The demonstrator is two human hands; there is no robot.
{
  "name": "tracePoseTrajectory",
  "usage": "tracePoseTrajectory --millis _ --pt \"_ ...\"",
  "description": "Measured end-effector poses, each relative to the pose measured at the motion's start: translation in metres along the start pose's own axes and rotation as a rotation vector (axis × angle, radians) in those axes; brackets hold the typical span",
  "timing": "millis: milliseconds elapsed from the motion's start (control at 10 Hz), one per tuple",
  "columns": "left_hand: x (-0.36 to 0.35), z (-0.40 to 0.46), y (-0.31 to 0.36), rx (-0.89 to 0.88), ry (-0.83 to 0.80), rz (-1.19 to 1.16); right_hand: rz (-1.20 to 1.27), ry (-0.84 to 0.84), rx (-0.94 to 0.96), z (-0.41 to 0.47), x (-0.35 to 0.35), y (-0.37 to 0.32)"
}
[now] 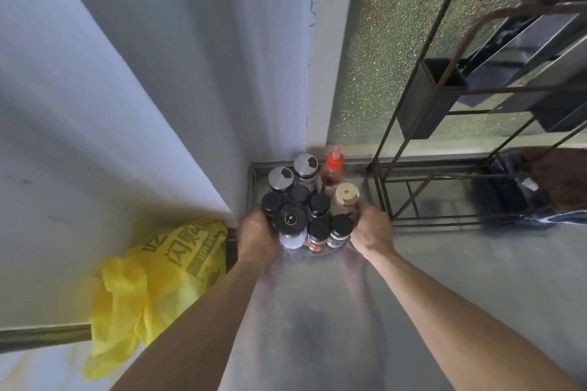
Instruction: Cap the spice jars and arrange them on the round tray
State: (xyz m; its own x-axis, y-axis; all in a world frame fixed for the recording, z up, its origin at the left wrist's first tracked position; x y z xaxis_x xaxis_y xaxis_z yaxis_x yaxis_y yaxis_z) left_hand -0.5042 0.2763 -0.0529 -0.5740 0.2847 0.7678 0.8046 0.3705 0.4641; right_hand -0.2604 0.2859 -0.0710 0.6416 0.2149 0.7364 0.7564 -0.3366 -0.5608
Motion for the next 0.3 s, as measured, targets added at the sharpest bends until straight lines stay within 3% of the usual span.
tracePoseTrajectory --millis 300 --pt "-0.002 -0.029 -0.005 -0.111 0.108 -0.046 -0.084 0.010 0.028 -0.045 0.003 0.002"
Point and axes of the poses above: each hand's wrist, its own z-axis towards the middle knuckle, its own x-axis out of the back of the hand, y = z × x, the point moved 6 cm from there along z, towards the middle knuckle, and after that the axes turned 9 degrees about -y, right-handed, at the moved point
